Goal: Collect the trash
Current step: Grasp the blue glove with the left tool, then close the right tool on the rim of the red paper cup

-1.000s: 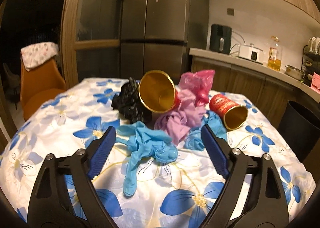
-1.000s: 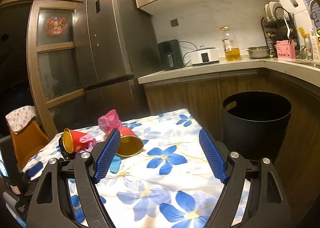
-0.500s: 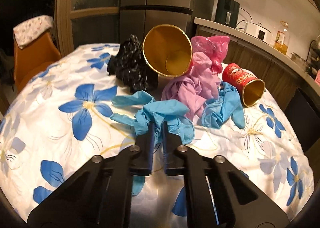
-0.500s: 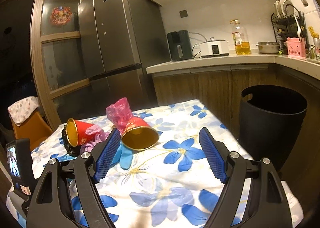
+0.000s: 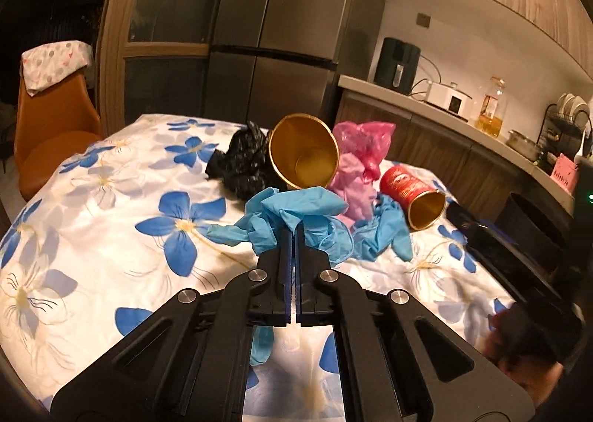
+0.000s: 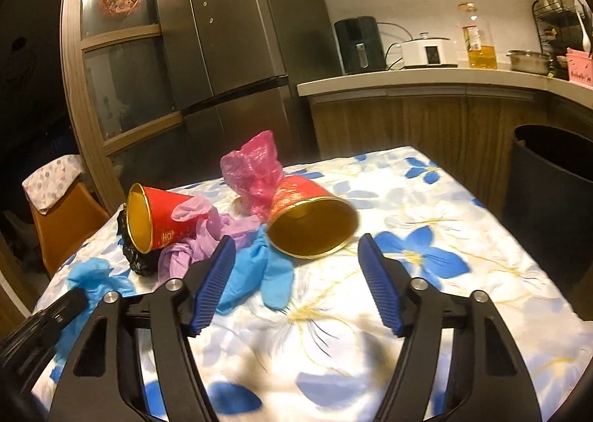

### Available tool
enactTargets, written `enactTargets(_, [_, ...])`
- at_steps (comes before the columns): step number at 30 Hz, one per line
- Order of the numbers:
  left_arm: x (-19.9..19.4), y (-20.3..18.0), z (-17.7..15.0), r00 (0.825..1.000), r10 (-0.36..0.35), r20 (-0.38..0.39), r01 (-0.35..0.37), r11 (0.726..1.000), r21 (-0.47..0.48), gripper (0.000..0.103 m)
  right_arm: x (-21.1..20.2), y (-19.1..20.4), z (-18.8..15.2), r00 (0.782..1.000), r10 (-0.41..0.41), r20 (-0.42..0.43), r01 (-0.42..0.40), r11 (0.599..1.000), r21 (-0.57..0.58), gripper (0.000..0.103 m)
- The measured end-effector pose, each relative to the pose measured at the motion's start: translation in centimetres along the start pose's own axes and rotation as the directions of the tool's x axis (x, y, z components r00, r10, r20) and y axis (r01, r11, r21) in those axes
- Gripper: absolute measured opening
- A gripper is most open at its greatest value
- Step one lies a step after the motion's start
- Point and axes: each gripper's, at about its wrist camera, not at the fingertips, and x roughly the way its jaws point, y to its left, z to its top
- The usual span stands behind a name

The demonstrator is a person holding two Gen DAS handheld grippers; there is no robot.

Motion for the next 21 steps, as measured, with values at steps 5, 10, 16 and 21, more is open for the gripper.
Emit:
enactTargets(5, [-0.4,0.0,0.1,1.0,-0.003,0.011,0.003,1.0,0.012,0.0,2.6,0.3,0.5,0.999,0.022,-0.029,-0.021,0.999,0.04,0.055])
enactTargets(10, [0.1,0.0,0.4,1.0,-0.003,0.004,0.003,1.0,0.016,0.0,4.7,0.4,0.8,0.998,0.033,-0.06,-0.028,0.997,0.076,0.047])
enactTargets(16, [0.5,0.2,0.4,1.0,-0.001,-0.009,0.002,1.0,0.017,0.0,6.4,0.3,0.8,0.993,0.056,-0.108,-0.045,0.994,0.1,0.029])
enactTargets(21, [0.6,0.2,0.4,1.0,-0.003,-0.014,0.003,1.0,0.018,0.0,6.8,0.4,0.7,0.99,0.071,-0.125,-0.059,0.993,0.1,0.01])
